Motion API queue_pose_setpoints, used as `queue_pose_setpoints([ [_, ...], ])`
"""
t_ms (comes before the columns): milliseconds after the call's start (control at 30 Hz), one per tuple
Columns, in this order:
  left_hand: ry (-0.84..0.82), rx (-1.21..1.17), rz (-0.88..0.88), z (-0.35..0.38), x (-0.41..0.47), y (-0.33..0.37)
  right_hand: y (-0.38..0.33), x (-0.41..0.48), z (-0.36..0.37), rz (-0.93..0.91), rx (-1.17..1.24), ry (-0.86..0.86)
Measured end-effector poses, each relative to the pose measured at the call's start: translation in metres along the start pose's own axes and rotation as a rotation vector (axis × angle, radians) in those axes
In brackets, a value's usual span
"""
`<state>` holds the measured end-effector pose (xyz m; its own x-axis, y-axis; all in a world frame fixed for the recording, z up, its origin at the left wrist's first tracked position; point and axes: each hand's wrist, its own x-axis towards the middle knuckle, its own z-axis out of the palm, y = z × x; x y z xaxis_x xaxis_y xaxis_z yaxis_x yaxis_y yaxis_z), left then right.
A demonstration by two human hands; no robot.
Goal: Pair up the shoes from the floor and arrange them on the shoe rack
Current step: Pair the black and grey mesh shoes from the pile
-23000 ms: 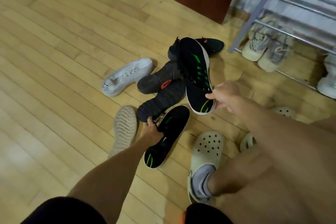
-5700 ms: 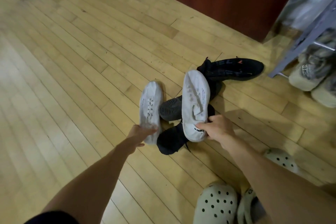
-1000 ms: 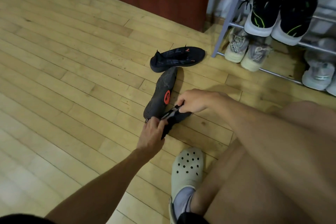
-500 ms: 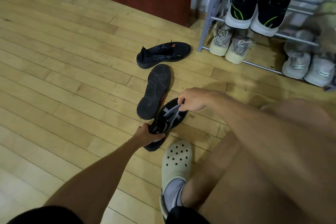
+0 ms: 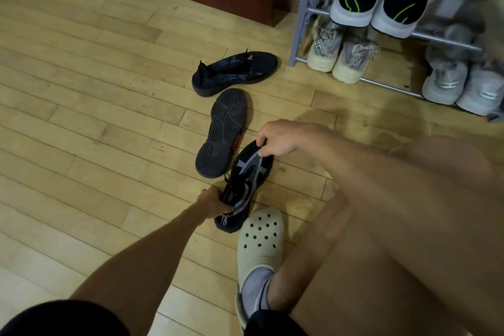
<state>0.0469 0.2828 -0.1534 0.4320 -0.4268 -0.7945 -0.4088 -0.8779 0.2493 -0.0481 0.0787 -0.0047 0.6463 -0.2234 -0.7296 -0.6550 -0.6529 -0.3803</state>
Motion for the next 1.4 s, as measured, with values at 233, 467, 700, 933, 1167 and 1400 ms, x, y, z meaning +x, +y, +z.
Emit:
queue_pose_setpoints([
  [233, -0.017, 0.010, 0.037, -0.024, -0.015, 0.028, -0.010, -0.009, -0.003, 0.029, -0.005, 0.037],
  [467, 0.070, -0.233, 0.097, -0.071, -0.050, 0.059, -0.031, -0.041, -0.019, 0.070, 0.123, 0.236],
  [700, 0.274, -0.714, 0.352, -0.155, -0.138, 0.105, -0.039, -0.116, -0.061, 0.050, 0.249, 0.571],
  [933, 0.259, -0.789, 0.687, -0.194, -0.249, 0.186, -0.037, -0.208, -0.084, -0.071, 0.511, 0.815],
  [1167, 0.232, -0.658, 0.885, -0.185, -0.331, 0.277, 0.012, -0.315, -0.104, -0.114, 0.666, 1.018],
  [1400, 0.163, -0.571, 0.924, -0.107, -0.373, 0.377, 0.119, -0.403, -0.077, -0.081, 0.818, 1.049],
])
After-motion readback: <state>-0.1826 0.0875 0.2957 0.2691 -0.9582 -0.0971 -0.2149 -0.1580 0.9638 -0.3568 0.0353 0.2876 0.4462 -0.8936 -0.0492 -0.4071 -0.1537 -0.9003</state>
